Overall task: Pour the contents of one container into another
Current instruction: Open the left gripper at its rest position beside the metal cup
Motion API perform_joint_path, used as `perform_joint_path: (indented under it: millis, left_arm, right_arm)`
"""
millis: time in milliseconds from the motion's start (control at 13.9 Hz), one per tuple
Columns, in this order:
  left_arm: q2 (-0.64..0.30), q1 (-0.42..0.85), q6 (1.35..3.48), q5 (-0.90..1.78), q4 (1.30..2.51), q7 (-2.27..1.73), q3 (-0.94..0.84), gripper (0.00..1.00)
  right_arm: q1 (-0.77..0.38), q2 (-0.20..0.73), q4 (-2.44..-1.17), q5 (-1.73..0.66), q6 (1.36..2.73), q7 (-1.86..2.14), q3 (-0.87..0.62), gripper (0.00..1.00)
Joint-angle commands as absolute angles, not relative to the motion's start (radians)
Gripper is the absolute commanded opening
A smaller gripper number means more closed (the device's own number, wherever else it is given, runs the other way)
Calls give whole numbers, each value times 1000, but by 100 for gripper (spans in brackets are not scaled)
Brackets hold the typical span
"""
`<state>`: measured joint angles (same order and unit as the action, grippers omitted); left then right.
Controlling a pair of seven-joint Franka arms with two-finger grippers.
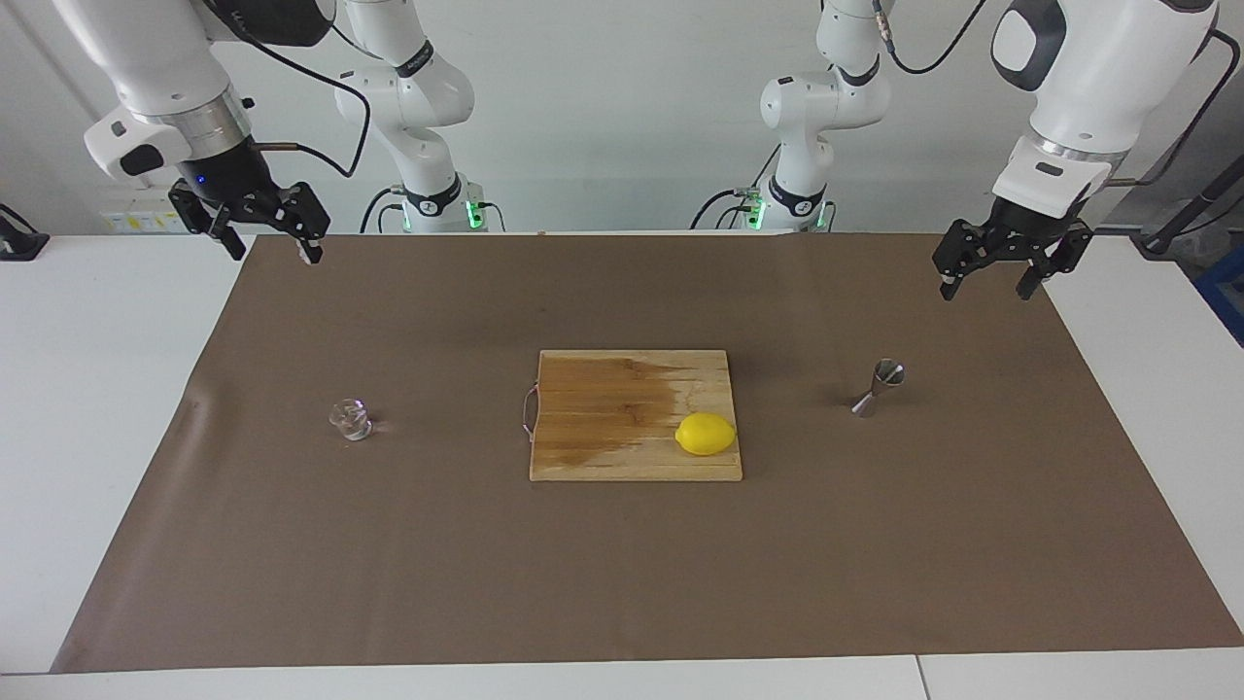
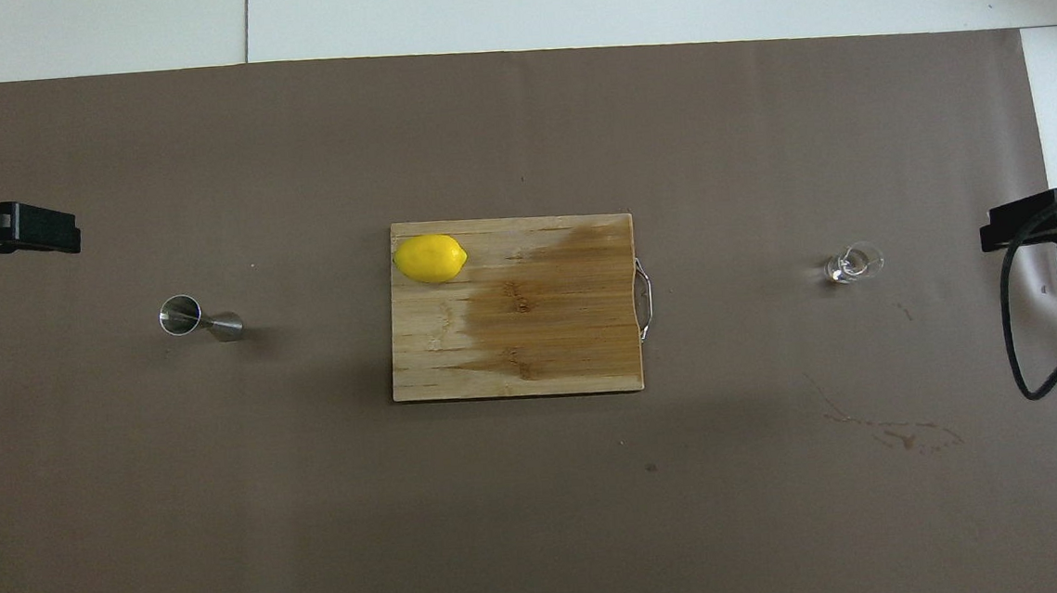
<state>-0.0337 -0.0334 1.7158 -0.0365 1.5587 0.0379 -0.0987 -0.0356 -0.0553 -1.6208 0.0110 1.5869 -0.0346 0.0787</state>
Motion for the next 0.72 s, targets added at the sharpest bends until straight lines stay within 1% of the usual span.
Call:
perform_joint_path:
  millis: [0,359,647]
  left_arm:
    - [5,-29,1710,-41,1598,26,-97,100]
    - [8,-38,1651,-29,1598,26,-97,100]
    - [26,-78,1609,97,1629,-12,-81,100]
  right_arm:
    - [-34,-78,-1644,-5,1588,-34,78,100]
    - [-34,-78,-1644,-3,1588,-34,78,100]
    - [-34,-78,-1644,-5,1588,-34,78,100]
